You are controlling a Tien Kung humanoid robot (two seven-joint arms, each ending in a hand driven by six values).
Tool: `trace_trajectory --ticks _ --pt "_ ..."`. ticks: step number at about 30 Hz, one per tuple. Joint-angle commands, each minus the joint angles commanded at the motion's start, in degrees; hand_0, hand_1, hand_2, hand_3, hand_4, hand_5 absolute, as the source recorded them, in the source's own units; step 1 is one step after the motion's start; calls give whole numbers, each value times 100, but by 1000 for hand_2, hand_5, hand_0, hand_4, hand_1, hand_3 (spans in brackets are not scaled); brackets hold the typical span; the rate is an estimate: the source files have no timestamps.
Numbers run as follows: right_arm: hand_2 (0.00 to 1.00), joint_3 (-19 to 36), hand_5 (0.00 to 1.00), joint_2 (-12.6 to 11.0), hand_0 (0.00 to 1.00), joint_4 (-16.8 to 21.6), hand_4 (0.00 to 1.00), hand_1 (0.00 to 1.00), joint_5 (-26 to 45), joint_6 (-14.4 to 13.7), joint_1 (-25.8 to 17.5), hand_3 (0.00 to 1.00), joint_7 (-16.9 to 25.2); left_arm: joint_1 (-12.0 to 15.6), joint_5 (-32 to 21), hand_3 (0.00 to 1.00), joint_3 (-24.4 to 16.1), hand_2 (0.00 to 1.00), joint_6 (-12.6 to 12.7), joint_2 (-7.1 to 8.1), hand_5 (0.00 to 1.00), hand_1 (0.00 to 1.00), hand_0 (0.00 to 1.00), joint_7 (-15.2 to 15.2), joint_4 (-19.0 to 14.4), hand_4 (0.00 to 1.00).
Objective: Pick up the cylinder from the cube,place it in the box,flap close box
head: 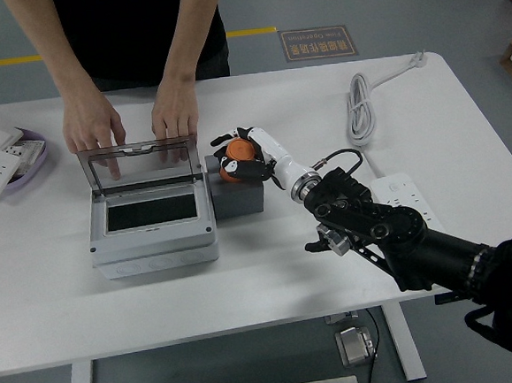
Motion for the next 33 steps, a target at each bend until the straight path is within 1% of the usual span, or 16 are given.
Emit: trace_trajectory --ticks 1,6,7,12,13,21,24,25,30,31,33 --pt "535 9 2 0 742 11 2 643 7 -10 -1 580 2 0 -2 668 1 625 0 0 253 647 629 0 0 722" --pt "535 130 2 0 742 128 2 643 -9 -71 0 580 -6 7 -9 668 6 625 2 -6 253 647 629 -1 1 722" --pt "511 157 2 0 694 153 2 619 -18 -79 1 521 -10 8 -9 668 7 625 2 -7 253 647 629 -1 1 722" --pt "511 331 2 0 694 317 2 619 -81 -95 12 521 -26 20 -18 668 16 625 4 -11 253 647 629 -3 4 722" --pt "506 368 2 0 675 348 2 607 -94 -96 16 499 -27 23 -20 668 20 625 3 -12 253 647 629 -3 5 722" --pt "511 745 2 0 665 671 2 606 -184 -128 4 484 -36 42 -20 668 7 625 6 -17 253 647 629 -7 10 722" --pt "511 912 2 0 665 894 2 606 -319 -183 -57 484 -74 50 -18 668 0 625 5 -25 253 647 629 -8 10 722" --pt "505 962 2 0 609 970 2 597 -383 -209 -81 459 -91 53 -18 668 -2 625 5 -28 253 647 629 -8 11 722" --pt "505 1231 2 0 609 1478 2 597 -869 -414 -241 459 -196 71 -18 668 -18 625 5 -42 253 647 629 -9 14 722" --pt "477 1285 2 0 481 1589 2 516 -989 -463 -275 440 -217 76 -18 668 -19 625 4 -44 253 647 629 -9 14 722" --pt "477 1402 2 0 481 1821 2 516 -1241 -541 -344 440 -267 87 -19 668 -23 625 4 -50 253 647 629 -9 15 722"
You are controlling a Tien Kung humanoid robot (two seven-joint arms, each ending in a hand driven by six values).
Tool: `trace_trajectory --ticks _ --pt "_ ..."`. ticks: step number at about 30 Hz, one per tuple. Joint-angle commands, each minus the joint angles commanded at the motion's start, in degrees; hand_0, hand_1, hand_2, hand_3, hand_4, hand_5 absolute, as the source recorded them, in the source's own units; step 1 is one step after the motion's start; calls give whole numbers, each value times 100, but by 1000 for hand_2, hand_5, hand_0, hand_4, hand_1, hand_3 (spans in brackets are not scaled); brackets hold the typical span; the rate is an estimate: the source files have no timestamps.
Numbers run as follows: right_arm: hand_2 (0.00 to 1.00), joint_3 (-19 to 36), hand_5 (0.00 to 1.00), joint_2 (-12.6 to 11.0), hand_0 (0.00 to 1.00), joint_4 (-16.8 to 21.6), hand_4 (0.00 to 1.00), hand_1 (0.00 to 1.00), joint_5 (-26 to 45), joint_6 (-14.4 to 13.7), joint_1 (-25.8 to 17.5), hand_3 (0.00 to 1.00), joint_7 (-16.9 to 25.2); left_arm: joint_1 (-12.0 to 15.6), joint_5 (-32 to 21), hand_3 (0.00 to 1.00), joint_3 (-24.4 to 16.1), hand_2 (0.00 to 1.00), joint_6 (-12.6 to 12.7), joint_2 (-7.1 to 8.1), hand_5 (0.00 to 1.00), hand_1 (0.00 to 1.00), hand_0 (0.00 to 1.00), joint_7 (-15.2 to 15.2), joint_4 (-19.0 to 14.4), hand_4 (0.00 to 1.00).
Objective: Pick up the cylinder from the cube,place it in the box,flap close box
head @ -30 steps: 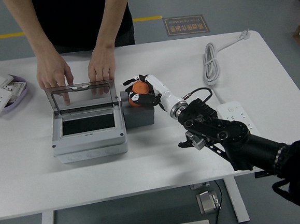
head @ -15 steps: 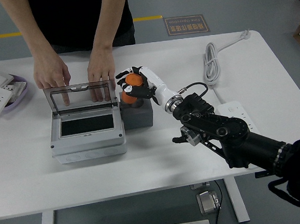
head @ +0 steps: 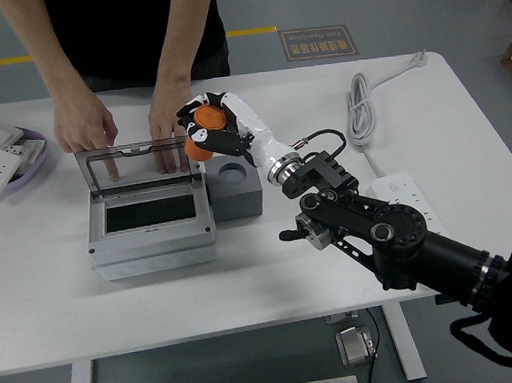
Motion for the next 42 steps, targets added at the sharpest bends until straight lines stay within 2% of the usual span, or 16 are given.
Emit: trace_trajectory --ticks 3,4,6,11,16,25,34,42 --pt "477 126 2 -23 481 286 2 516 -298 -50 -75 440 -85 13 0 668 -7 625 -1 -8 253 647 629 -1 0 722" --pt "418 146 2 -42 406 402 2 436 -413 -64 -98 409 -128 17 1 668 -9 625 -1 -11 253 647 629 -1 1 722" --pt "418 137 2 -76 406 629 2 436 -635 -79 -127 409 -218 26 1 668 -15 625 -1 -13 253 647 629 -2 2 722" --pt "405 -131 2 -89 379 1095 2 417 -1242 -99 -111 407 -505 38 -4 668 -25 625 0 -16 253 647 629 -2 6 722" --pt "403 -536 2 -1 373 1296 2 416 -1854 -102 70 410 -772 37 5 668 -41 625 0 -17 253 647 629 -3 7 722" --pt "401 -1354 2 0 368 1240 2 412 -3207 6 604 408 -1470 48 -20 668 -26 625 1 -3 253 647 629 -5 13 722" --pt "402 -1974 2 0 363 920 2 412 -4528 336 1165 402 -2315 54 -31 668 -17 625 2 13 253 647 629 -6 18 722" --pt "408 -2383 2 0 362 964 2 417 -5221 646 1463 413 -2938 71 -33 668 -1 625 -3 24 253 647 629 0 26 722"
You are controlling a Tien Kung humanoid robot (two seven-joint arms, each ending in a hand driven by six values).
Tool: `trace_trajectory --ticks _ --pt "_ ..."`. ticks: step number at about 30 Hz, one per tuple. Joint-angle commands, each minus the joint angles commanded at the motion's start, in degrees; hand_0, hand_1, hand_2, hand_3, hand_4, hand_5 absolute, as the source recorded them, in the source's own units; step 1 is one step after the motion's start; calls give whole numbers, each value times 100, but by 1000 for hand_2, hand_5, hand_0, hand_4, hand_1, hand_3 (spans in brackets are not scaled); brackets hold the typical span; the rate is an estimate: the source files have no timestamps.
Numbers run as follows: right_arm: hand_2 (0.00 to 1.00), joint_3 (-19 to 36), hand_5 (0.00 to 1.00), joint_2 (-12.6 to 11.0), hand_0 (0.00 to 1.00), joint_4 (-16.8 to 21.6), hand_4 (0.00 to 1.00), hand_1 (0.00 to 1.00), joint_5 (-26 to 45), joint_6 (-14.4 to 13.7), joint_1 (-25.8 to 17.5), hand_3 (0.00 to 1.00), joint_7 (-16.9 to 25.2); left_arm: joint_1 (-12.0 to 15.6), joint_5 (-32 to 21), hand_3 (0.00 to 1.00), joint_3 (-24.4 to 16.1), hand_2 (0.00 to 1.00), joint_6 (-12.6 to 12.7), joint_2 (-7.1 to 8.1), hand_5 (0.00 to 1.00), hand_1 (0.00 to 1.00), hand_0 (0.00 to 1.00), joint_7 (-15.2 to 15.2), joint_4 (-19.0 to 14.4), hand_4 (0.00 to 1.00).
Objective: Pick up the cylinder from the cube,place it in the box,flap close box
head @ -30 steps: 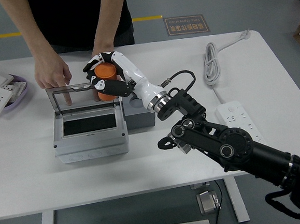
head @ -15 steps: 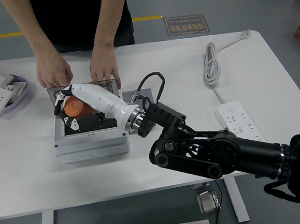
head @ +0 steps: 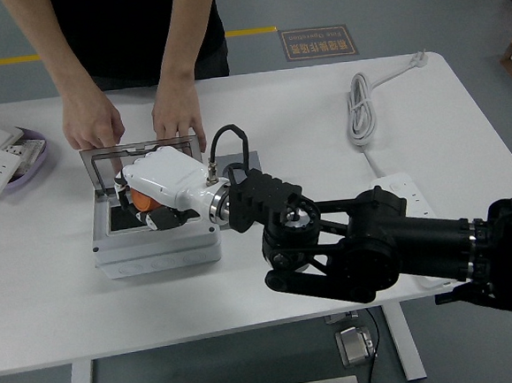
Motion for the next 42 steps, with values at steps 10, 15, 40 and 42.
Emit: trace_trajectory --ticks 10,15,40,42 --pt "490 -300 2 0 394 -76 2 469 -618 298 200 551 -759 -13 -14 668 19 625 6 30 253 647 629 -6 -4 722" --pt "490 -416 2 0 394 -135 2 469 -593 220 156 551 -822 -17 -13 668 23 625 7 36 253 647 629 -8 -6 722" --pt "521 -640 10 0 526 -563 72 520 -145 -290 64 555 -405 -36 -9 668 35 625 10 79 253 647 629 -12 -5 722" --pt "521 -618 10 0 526 -590 72 520 -118 -321 61 555 -375 -39 -11 668 39 625 10 82 253 647 629 -13 -4 722"
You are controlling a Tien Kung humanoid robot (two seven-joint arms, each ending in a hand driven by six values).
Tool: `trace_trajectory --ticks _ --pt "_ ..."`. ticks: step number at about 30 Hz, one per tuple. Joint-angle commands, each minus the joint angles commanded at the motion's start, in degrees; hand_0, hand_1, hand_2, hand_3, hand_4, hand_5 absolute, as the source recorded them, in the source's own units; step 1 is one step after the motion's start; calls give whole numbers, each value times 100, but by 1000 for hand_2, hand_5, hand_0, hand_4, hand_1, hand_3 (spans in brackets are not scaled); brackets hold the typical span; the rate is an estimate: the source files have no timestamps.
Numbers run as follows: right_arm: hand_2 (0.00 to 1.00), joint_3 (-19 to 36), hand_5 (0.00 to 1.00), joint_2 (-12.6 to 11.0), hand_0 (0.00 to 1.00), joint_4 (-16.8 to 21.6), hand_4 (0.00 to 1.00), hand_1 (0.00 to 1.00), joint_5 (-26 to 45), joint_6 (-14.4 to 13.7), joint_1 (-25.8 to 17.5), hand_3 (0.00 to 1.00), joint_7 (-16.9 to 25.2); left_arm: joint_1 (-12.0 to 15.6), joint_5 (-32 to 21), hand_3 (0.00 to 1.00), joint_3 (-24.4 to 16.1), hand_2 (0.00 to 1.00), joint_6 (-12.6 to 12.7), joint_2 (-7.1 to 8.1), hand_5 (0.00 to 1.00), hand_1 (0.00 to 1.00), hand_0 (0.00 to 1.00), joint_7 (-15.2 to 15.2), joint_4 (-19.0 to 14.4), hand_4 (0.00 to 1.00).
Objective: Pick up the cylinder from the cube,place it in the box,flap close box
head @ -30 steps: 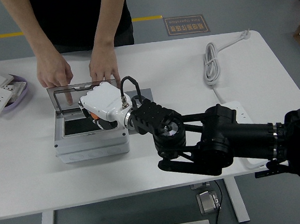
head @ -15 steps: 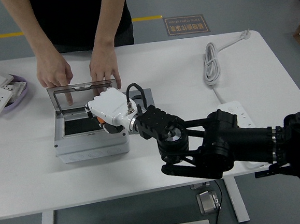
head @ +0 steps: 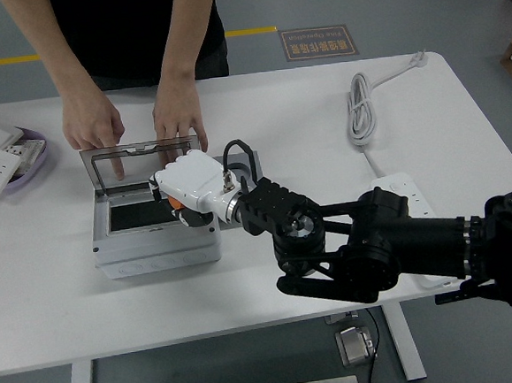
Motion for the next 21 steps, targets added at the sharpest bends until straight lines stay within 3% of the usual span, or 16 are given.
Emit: trace_trajectory --ticks 3,4,9,10,15,16,21 --pt "521 39 10 0 526 -20 72 520 26 -39 0 555 37 -6 0 668 5 625 0 2 253 647 629 0 0 722" --pt "600 53 192 0 587 -24 485 599 37 -50 1 635 54 -9 0 668 6 625 0 3 253 647 629 0 -1 722" --pt "600 97 192 0 587 -25 485 599 86 -59 2 635 140 -22 3 668 8 625 2 5 253 647 629 -1 -2 722" --pt "691 99 305 0 752 -23 747 673 95 -59 2 739 155 -23 4 668 8 625 3 5 253 647 629 -1 -2 722" --pt "691 90 305 0 752 -10 747 673 148 -51 -5 739 198 -22 -4 668 24 625 3 6 253 647 629 -1 -2 722" --pt "714 87 415 0 793 -8 888 702 164 -49 -7 798 206 -22 -7 668 29 625 3 6 253 647 629 -1 -1 722" --pt "714 66 415 0 793 -11 888 702 229 -48 -21 798 238 -30 -3 668 35 625 5 7 253 647 629 -2 -4 722"
